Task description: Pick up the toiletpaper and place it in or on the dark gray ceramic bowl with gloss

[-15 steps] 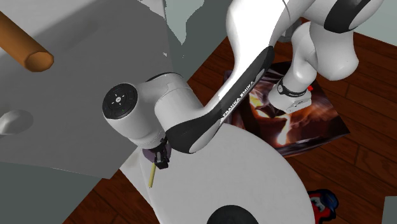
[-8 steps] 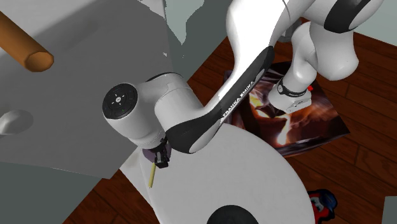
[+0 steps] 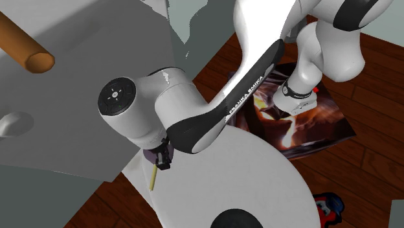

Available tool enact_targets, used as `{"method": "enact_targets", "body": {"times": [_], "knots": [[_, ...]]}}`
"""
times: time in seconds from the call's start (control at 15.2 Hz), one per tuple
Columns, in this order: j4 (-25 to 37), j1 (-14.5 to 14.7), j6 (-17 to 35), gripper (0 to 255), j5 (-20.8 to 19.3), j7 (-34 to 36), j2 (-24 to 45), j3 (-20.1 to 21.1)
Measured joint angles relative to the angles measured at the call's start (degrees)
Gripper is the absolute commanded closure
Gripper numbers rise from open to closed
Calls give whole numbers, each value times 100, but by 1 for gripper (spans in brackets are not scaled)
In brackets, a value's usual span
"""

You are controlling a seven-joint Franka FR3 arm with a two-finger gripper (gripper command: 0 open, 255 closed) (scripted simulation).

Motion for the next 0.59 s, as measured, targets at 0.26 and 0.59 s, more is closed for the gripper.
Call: {"method": "enact_targets", "body": {"times": [0.26, 0.59], "knots": [[194, -3, -279, 255, 15, -14, -86, 7], [396, -2, -599, 255, 34, -19, -204, 17]]}}
